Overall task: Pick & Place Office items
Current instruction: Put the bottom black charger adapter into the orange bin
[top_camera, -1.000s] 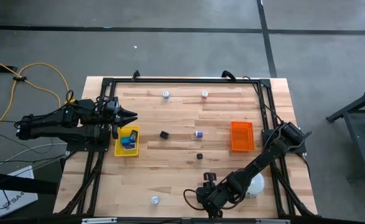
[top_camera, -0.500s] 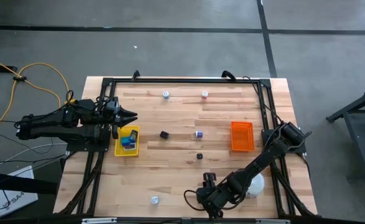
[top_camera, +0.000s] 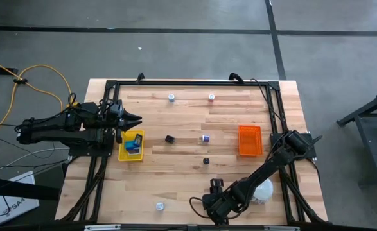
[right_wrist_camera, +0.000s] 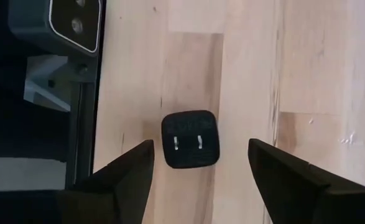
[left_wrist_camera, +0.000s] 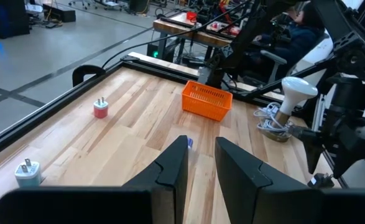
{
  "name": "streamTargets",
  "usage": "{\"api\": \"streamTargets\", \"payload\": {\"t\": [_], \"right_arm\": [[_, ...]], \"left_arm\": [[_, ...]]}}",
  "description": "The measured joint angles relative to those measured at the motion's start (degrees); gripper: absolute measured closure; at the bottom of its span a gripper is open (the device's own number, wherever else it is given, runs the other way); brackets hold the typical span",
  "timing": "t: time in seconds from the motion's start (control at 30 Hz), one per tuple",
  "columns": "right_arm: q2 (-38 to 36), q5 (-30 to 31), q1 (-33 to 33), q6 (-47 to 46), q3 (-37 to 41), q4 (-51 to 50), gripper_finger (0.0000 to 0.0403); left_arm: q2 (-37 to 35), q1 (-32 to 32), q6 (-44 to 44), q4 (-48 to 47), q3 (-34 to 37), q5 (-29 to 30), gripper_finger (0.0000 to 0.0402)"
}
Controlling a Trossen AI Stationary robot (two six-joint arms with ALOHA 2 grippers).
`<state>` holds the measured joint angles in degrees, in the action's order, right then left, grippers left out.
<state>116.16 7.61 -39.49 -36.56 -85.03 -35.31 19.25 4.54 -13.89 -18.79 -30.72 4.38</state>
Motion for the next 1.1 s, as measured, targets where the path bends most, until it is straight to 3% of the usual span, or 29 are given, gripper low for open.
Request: {"api": "streamTargets", "payload": {"t": [0.8,1.1], "right_arm": [[2.89,-0.22,0.66,-0.77,-0.09,3.67,0.0154],[4.26,-1.92,0.77,-0.95,-0.07,3.61,0.018]], "left_arm": [[0.0,0.0,0.0,0.0,0.0,0.0,0.0324],[0.0,-0.01,0.0,0.0,0.0,0.0,0.0324]]}}
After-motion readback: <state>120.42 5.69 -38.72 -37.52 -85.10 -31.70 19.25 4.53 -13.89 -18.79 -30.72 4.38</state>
